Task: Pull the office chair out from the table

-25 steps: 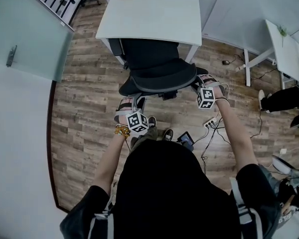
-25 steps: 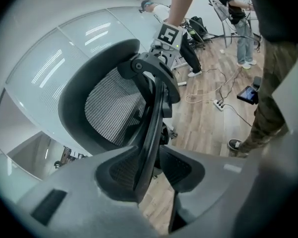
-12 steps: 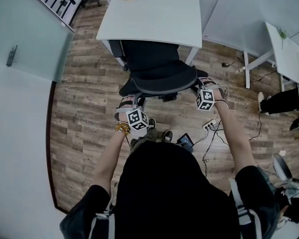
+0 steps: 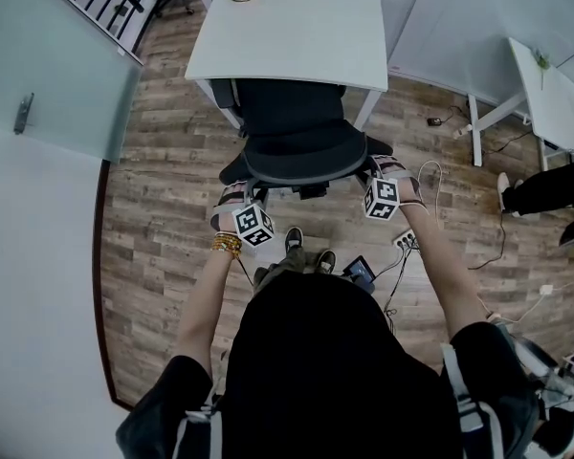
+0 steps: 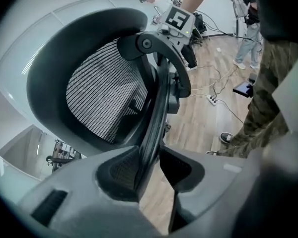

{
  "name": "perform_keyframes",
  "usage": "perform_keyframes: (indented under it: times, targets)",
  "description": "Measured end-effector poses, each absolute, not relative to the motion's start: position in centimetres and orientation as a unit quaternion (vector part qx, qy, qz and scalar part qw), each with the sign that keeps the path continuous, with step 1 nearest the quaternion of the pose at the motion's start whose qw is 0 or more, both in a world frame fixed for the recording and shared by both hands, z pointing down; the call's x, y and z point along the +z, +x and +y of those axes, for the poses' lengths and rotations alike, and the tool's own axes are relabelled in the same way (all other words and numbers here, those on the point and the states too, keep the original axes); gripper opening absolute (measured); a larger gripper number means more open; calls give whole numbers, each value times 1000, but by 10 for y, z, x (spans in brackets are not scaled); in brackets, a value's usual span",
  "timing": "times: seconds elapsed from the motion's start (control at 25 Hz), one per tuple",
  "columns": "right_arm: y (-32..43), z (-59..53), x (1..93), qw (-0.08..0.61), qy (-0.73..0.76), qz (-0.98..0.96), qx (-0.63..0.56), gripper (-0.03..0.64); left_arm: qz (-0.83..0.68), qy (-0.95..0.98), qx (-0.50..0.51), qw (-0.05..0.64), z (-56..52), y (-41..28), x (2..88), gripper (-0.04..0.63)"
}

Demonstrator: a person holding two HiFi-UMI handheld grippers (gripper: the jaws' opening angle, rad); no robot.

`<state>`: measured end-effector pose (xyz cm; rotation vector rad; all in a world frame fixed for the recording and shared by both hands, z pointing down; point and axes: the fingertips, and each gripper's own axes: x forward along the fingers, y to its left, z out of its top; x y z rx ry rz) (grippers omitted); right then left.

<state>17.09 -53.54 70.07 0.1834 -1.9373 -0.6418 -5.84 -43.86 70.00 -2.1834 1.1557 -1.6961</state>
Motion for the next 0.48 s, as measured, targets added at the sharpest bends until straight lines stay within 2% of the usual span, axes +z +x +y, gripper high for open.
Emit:
perform_keyframes:
  times: [0.48]
  targets:
    - [125,-504,704,524,119,-807,-246,124,361,-703,-610,61,-440,-113,718,143]
